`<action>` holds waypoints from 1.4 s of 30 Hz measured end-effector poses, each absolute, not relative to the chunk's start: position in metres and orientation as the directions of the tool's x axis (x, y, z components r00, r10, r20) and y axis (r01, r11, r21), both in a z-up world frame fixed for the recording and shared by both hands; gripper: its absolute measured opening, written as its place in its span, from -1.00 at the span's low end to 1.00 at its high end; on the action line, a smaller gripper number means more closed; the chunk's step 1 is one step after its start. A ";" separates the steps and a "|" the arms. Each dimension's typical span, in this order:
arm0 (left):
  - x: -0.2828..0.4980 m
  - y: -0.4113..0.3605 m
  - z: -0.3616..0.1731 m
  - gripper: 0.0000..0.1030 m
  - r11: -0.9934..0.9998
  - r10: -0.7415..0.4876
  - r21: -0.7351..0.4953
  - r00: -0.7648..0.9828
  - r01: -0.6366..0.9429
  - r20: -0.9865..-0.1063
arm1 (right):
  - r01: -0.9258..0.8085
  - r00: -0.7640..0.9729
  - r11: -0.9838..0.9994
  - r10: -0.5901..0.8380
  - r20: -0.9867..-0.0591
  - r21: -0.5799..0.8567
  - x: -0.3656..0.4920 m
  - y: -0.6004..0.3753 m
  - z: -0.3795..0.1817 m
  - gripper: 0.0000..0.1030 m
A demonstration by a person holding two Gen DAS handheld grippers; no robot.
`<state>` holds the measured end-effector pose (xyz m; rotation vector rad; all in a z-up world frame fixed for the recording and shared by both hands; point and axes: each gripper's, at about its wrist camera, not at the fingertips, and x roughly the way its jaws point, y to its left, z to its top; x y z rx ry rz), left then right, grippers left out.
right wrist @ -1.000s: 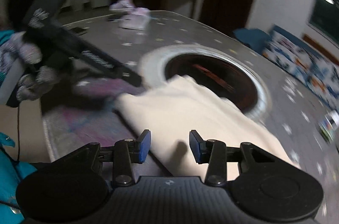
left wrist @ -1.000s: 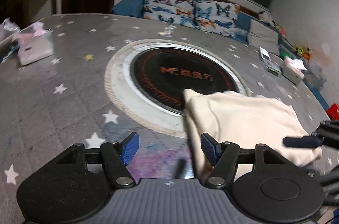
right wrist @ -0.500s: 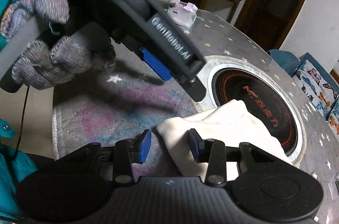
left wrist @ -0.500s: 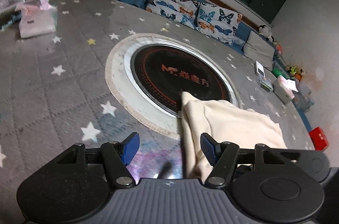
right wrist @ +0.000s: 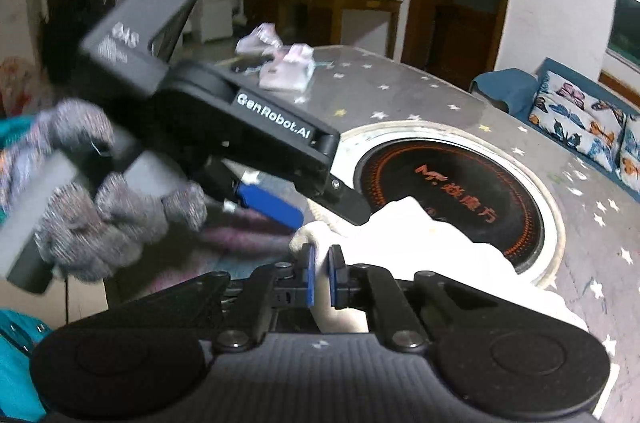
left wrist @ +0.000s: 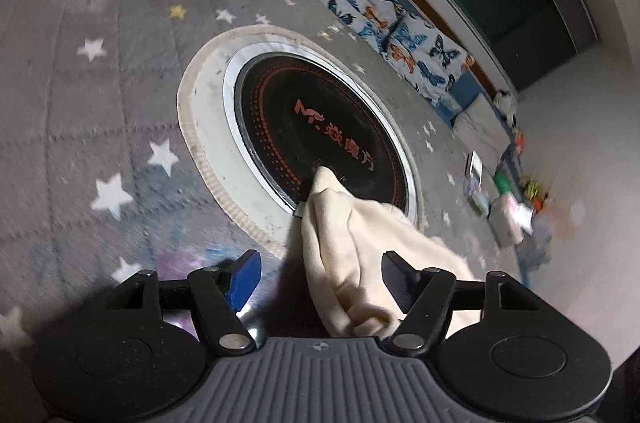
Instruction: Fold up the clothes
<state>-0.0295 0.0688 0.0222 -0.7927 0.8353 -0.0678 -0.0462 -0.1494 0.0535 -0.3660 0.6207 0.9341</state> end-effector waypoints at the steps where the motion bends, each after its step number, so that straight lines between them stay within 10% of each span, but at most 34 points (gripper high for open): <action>1: -0.028 0.068 0.021 0.43 0.698 -0.357 -0.669 0.686 -0.256 -0.634 | -0.830 0.441 0.557 0.636 -0.633 -0.018 -0.045 -0.152 0.055 -0.88; 6: -0.021 0.058 0.013 0.39 0.642 -0.399 -0.718 0.683 -0.268 -0.612 | -0.826 0.434 0.563 0.656 -0.618 0.017 -0.045 -0.162 0.059 -0.89; 13: -0.012 0.051 -0.003 -0.65 0.588 -0.440 -0.760 0.678 -0.278 -0.589 | -0.826 0.427 0.563 0.664 -0.614 0.034 -0.048 -0.167 0.055 -0.89; 42: -0.009 0.035 0.005 -0.61 0.756 -0.362 -0.626 0.674 -0.192 -0.644 | -0.262 0.689 0.947 0.318 -0.651 0.185 0.045 -0.342 0.006 -0.35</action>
